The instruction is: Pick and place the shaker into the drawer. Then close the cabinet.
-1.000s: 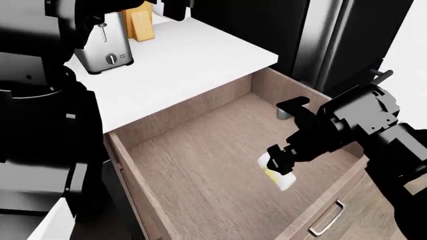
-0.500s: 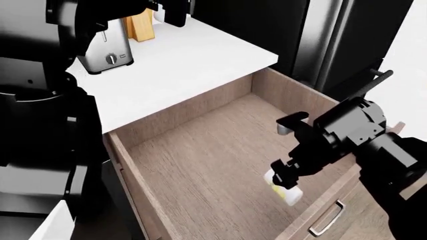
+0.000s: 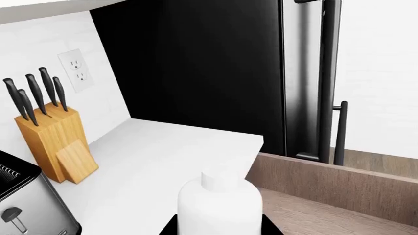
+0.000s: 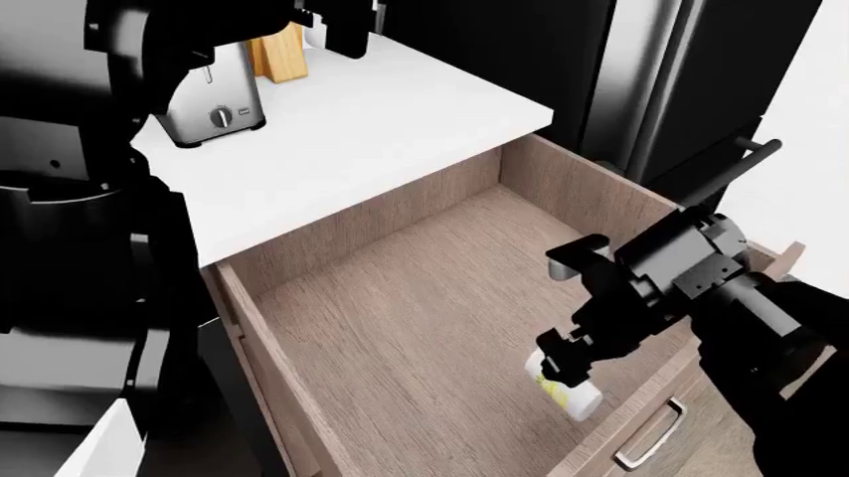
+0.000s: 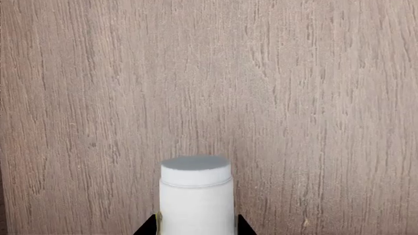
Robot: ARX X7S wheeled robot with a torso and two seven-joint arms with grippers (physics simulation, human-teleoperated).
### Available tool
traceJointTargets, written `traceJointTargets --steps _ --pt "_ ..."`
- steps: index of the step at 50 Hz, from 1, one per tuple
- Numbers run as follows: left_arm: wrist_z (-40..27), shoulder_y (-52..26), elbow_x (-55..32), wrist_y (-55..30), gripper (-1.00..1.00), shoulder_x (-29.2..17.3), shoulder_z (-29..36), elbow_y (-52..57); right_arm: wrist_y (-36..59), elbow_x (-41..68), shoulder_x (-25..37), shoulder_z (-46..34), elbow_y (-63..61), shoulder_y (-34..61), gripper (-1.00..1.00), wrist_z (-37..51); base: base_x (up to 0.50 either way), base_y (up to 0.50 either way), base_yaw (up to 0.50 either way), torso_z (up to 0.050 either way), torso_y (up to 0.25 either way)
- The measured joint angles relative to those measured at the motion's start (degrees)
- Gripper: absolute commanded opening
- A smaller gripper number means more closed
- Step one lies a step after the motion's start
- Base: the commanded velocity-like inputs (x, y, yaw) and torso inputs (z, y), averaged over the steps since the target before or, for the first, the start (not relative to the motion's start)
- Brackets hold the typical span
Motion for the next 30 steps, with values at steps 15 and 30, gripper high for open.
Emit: traceJointTargets --steps 15,30 --pt "-0.8 0.2 -1.0 -0.1 -1.0 -0.3 0.0 0.2 -0.5 -0.4 -0.3 -0.2 0.4 0.2 1.0 -0.2 0.0 0.0 0.0 0.0 0.0" --pt "-1.7 0.1 -1.8 -0.2 -1.0 -0.5 0.0 0.0 1.0 4.9 4.8 8.0 -10.3 3.1 1.0 7.8 0.0 0.0 0.0 0.0 0.001"
